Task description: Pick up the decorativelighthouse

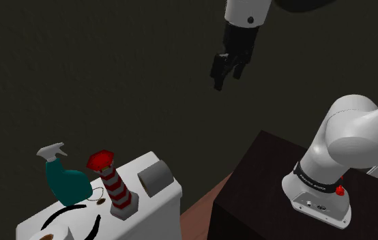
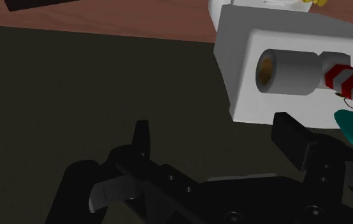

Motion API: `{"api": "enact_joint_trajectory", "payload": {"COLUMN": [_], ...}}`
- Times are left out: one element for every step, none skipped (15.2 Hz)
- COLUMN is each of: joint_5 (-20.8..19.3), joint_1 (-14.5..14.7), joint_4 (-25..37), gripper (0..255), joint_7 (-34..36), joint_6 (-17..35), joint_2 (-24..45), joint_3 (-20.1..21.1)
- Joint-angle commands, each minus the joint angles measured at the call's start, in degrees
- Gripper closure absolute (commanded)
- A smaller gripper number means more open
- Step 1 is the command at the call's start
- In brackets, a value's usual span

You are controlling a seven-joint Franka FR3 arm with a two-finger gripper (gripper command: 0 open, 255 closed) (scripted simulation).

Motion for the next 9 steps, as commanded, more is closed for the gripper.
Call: {"api": "enact_joint_trajectory", "payload": {"joint_5": [0.79, 1.10, 1.33, 1.48, 1.53, 1.50, 1.33, 1.05, 0.66], "joint_1": [0.19, 0.29, 0.33, 0.31, 0.21, 0.01, -0.24, -0.60, -1.06], "joint_4": [-0.09, 0.10, 0.39, 0.76, 1.22, 1.77, 2.41, 3.14, 3.96], "gripper": [0, 0, 0, 0, 0, 0, 0, 0, 0], "joint_7": [3.36, 5.12, 6.90, 8.69, 10.51, 12.35, 14.24, 16.15, 18.11], "joint_6": [3.16, 4.40, 5.64, 6.87, 8.08, 9.27, 10.43, 11.56, 12.65], "joint_2": [1.75, 2.57, 3.49, 4.50, 5.59, 6.76, 8.01, 9.34, 10.74], "joint_3": [3.15, 4.80, 6.47, 8.17, 9.88, 11.64, 13.41, 15.22, 17.07]}}
